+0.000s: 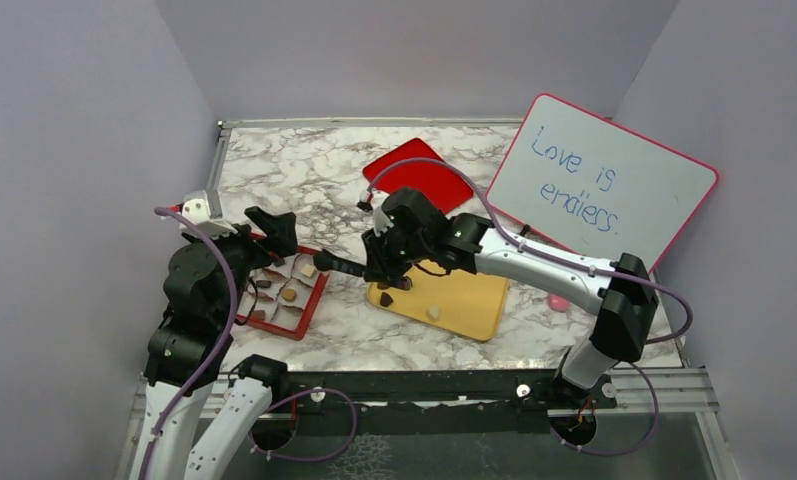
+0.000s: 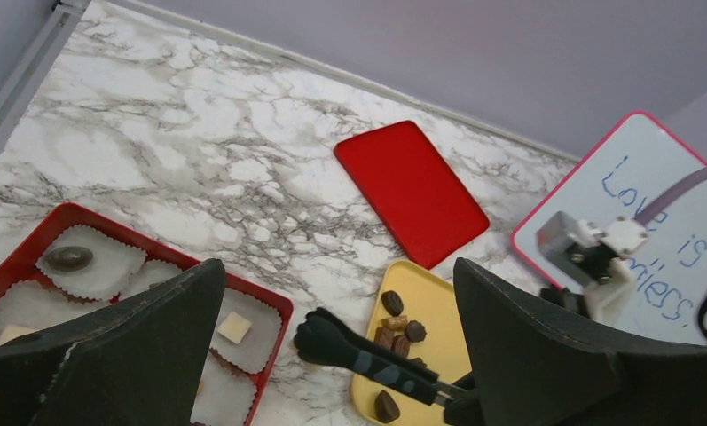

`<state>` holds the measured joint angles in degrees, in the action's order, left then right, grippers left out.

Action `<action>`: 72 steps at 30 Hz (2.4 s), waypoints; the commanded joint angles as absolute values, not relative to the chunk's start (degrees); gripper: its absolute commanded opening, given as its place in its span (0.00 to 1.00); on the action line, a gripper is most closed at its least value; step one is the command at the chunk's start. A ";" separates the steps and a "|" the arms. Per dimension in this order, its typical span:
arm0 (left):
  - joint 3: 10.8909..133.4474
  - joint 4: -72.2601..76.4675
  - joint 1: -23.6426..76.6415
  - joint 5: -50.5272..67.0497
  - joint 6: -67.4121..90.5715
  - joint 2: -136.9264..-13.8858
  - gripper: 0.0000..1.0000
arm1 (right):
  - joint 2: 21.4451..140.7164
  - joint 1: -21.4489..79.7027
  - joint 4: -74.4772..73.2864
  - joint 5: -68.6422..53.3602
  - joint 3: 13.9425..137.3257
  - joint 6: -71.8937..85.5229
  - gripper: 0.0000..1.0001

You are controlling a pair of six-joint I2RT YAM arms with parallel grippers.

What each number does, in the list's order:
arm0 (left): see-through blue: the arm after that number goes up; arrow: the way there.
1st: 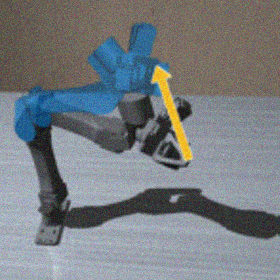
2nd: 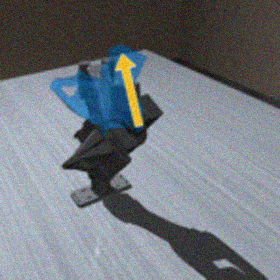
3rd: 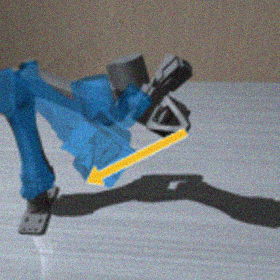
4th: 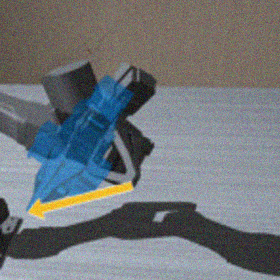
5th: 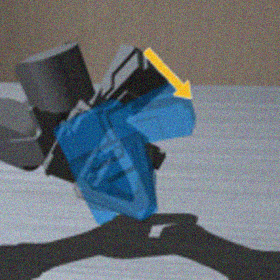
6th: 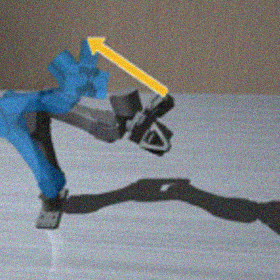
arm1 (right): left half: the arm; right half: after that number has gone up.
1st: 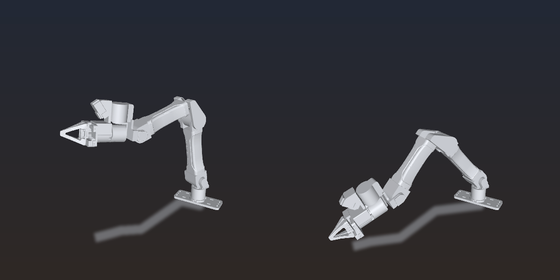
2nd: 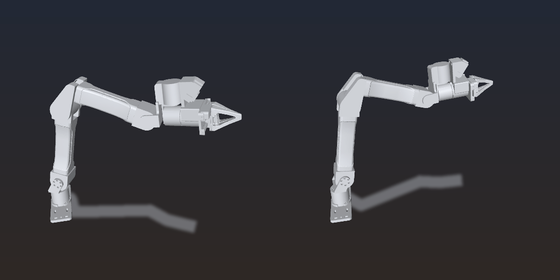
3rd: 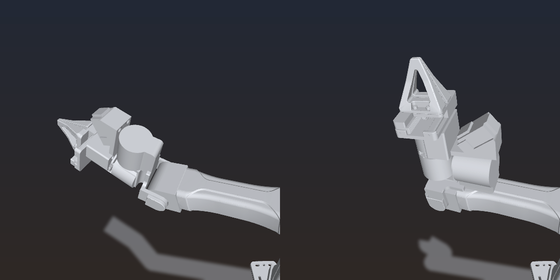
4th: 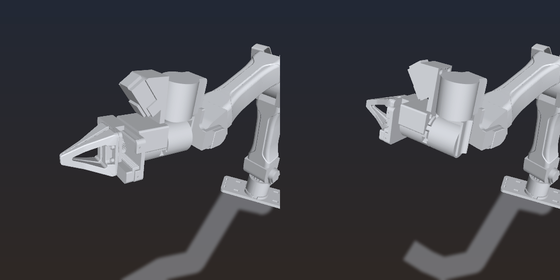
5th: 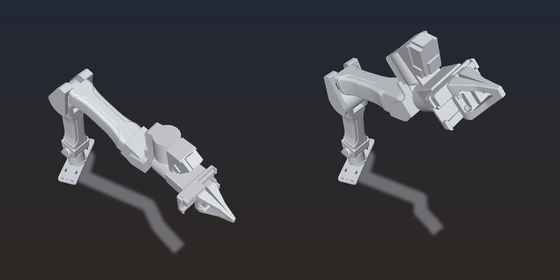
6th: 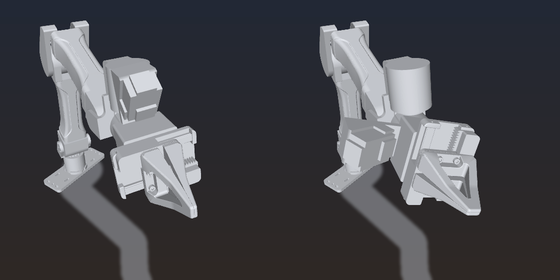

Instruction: Pack the chocolate

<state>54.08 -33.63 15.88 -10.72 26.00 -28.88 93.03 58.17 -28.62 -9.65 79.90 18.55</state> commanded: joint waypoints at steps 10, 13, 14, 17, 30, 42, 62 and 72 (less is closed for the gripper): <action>57.34 -35.19 16.08 -13.95 30.03 -27.23 0.99 | 104.15 63.13 -21.13 -19.24 86.60 17.80 0.23; 57.07 -34.97 16.08 -14.40 30.71 -27.18 0.99 | 105.73 64.53 -21.04 -17.64 87.21 17.10 0.23; 57.20 -34.83 16.08 -14.29 30.76 -27.35 0.99 | 106.52 64.96 -21.61 -17.28 87.89 16.49 0.23; 57.28 -34.64 16.08 -13.39 30.52 -27.66 0.99 | 109.77 65.84 -25.40 -16.66 91.94 14.49 0.24; 56.80 -34.63 16.09 -16.12 27.18 -26.59 0.99 | 113.57 67.76 -28.65 -15.19 93.54 12.04 0.26; 54.64 -34.31 16.08 -17.75 26.11 -26.19 0.99 | 113.89 67.85 -29.22 -16.75 94.84 10.43 0.33; 54.82 -35.25 16.08 -15.57 25.89 -27.47 0.99 | 103.03 67.83 -24.98 -11.05 87.72 13.03 0.37; 54.28 -35.54 16.09 -13.85 23.16 -27.43 0.99 | 92.68 67.72 -26.63 -0.47 80.44 17.66 0.34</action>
